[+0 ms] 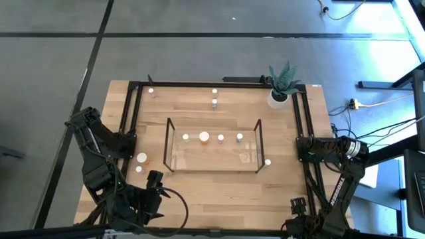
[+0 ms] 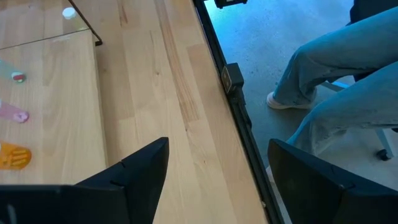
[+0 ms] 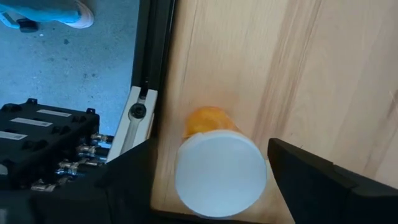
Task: Pick and place medicine bottles onto shelf by color
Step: Put the bottom orange pill bottle aligned with the orange pill bottle on the shelf
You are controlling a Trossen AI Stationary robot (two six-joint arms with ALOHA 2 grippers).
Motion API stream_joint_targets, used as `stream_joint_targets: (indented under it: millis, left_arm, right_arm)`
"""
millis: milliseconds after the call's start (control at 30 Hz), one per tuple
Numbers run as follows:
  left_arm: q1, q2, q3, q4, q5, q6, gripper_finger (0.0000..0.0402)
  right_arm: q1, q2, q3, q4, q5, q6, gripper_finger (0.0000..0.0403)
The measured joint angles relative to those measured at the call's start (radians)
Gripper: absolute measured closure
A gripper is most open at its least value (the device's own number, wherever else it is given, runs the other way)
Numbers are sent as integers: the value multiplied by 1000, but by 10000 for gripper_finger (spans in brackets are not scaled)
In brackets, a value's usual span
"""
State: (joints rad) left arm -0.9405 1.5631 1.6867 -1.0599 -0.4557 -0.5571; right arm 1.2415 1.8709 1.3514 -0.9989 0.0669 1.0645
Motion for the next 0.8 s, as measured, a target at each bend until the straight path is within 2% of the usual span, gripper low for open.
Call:
stream_joint_targets:
  millis: [433, 633, 800]
  left_arm:
    - [0, 0, 0, 0, 0, 0, 134]
    - [0, 0, 0, 0, 1, 0, 134]
    - [0, 0, 0, 0, 1, 0, 134]
  right_arm:
    - [0, 0, 0, 0, -4, 1, 187]
    - [0, 0, 0, -1, -4, 13, 185]
    - [-1, 0, 0, -26, -9, 152, 186]
